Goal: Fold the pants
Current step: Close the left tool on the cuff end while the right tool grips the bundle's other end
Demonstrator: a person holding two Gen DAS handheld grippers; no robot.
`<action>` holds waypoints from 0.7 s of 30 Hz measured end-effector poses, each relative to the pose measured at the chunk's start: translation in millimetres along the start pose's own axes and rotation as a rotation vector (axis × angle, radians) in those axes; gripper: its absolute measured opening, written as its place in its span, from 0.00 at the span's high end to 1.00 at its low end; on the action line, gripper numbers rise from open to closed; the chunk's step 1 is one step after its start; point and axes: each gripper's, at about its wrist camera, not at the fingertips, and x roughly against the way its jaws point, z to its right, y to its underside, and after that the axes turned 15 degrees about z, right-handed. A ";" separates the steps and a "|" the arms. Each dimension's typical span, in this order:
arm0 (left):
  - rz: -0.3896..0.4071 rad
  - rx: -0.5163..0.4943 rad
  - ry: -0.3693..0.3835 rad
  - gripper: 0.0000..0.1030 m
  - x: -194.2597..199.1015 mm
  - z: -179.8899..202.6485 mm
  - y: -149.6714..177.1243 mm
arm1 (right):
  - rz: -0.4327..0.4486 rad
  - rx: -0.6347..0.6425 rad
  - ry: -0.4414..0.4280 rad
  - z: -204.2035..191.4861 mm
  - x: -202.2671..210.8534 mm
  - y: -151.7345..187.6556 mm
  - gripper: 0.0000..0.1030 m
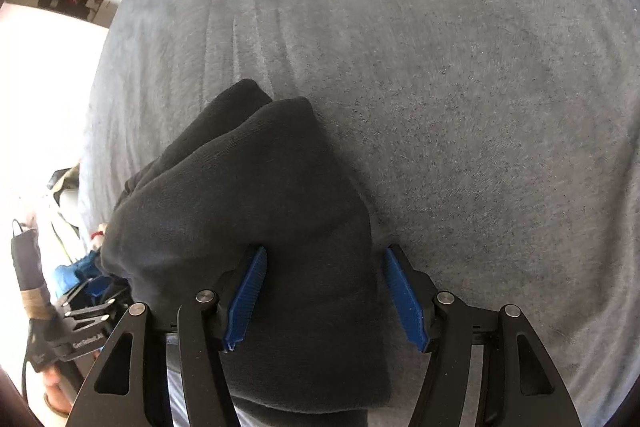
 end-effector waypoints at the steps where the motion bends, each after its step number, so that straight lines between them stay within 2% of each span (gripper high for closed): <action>1: 0.006 0.019 0.016 0.07 -1.4 -3.8 1.9 | 0.002 0.014 0.005 -1.5 -1.2 0.4 0.39; 5: 0.031 0.078 0.060 0.10 -8.0 -18.1 15.2 | 0.003 0.055 0.022 -5.3 -1.4 0.4 0.39; 6: 0.035 0.087 0.073 0.14 -8.3 -19.5 15.9 | 0.002 0.057 0.025 -6.8 -3.8 -0.3 0.41; 7: 0.035 0.100 0.101 0.27 -7.5 -20.9 17.8 | 0.001 0.056 0.023 -8.0 -5.8 -0.6 0.43; 12: 0.064 0.114 0.104 0.38 5.4 -17.4 29.0 | 0.026 0.049 -0.002 -15.1 -5.8 -2.7 0.59; 16: 0.117 0.095 0.115 0.60 34.3 -16.9 34.9 | 0.080 0.113 -0.002 -24.5 15.5 3.8 0.71; 21: 0.160 0.118 0.134 0.67 53.8 -20.6 26.3 | 0.155 0.152 -0.010 -37.9 43.9 6.2 0.77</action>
